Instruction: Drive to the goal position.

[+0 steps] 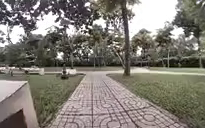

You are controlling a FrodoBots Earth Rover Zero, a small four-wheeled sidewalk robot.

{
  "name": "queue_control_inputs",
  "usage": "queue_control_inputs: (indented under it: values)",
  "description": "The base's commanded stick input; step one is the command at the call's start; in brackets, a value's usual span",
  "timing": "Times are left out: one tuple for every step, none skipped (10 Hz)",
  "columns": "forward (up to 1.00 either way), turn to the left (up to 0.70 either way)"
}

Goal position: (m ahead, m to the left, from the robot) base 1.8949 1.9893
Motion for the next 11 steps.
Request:
queue_control_inputs:
  values:
    - [0.7, 0.0]
    - [0.7, 0.0]
    - [0.7, 0.0]
    - [0.7, 0.0]
    - [0.7, 0.0]
    - [0.7, 0.0]
    - [0.7, 0.0]
    - [0.7, 0.0]
    - [0.7, 0.0]
    - [0.7, 0.0]
    - [0.7, 0.0]
